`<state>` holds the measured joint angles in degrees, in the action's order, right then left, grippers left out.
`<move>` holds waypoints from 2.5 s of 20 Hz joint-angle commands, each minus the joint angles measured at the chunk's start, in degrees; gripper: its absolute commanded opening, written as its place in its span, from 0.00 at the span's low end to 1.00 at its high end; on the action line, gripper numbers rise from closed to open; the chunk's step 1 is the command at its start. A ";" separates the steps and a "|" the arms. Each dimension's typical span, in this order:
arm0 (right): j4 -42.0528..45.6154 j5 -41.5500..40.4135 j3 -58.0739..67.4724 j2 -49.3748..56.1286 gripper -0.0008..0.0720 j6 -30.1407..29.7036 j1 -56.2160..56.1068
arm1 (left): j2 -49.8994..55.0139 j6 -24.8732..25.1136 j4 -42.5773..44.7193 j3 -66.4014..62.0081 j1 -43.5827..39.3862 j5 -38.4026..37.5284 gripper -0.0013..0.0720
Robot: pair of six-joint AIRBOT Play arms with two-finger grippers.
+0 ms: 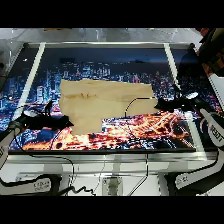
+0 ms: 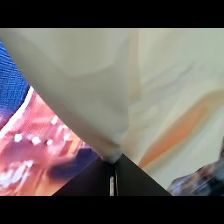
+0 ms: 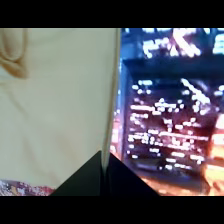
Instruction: Fold the clothes and pants, and hang the long-sleeved shirts on hangers.
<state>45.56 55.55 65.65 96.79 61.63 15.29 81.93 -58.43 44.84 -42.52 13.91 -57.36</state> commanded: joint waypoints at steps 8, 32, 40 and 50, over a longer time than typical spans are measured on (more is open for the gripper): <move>4.68 8.94 -7.30 -19.80 0.02 1.68 0.74 | -21.77 3.80 1.16 -3.87 13.66 -16.70 0.04; -0.96 -34.45 -12.41 -13.00 0.63 18.38 -13.46 | 8.37 0.66 3.89 -24.30 -4.79 28.02 0.98; 1.22 -27.65 -12.41 -12.98 0.77 18.12 -12.66 | 9.42 -10.23 4.42 -24.30 10.67 7.52 0.99; 0.96 -21.62 -3.04 -12.96 0.75 15.37 -12.85 | 16.37 -0.48 -7.85 -24.70 -2.97 32.70 0.64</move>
<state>46.76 32.71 60.03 83.83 77.17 2.50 97.60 -62.72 39.66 -66.89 14.85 -35.90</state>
